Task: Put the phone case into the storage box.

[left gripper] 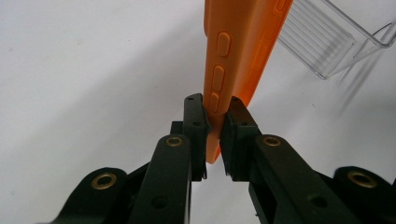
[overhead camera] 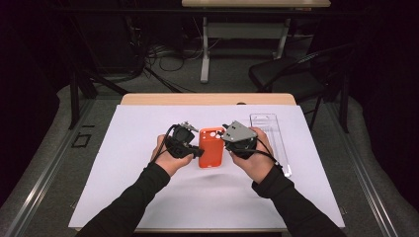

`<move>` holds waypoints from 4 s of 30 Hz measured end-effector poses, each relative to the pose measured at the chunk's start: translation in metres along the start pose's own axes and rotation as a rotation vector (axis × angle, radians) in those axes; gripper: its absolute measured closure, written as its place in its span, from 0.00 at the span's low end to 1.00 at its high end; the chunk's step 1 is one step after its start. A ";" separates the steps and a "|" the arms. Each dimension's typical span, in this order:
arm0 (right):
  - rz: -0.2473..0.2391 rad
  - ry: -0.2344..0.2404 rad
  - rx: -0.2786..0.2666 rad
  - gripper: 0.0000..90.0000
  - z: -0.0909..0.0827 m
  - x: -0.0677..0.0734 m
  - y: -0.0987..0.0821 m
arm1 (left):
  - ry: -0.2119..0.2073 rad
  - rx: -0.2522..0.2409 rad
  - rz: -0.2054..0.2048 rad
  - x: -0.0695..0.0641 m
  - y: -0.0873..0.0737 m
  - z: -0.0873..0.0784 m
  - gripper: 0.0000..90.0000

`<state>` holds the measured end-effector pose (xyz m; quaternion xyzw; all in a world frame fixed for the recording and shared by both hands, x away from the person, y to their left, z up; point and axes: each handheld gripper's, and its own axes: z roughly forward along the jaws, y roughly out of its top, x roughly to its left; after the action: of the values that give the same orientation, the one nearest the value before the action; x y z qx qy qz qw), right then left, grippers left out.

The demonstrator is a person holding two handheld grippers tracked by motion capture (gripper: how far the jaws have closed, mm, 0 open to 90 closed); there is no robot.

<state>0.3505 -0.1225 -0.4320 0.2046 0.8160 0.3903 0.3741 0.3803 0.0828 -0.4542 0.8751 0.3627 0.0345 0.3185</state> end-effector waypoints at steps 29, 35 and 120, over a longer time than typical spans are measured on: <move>-0.041 0.014 0.057 0.87 0.002 0.000 0.002 | 0.056 0.011 0.054 -0.007 0.001 0.001 0.91; -0.046 0.014 0.062 0.89 0.002 0.000 0.002 | 0.055 0.011 0.055 -0.008 0.001 0.001 0.91; -0.102 -0.080 0.058 0.91 -0.010 -0.017 -0.002 | 0.081 -0.145 0.112 0.016 -0.025 -0.007 0.34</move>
<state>0.3542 -0.1392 -0.4215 0.1887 0.8207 0.3385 0.4198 0.3740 0.1103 -0.4659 0.8665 0.3224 0.1139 0.3637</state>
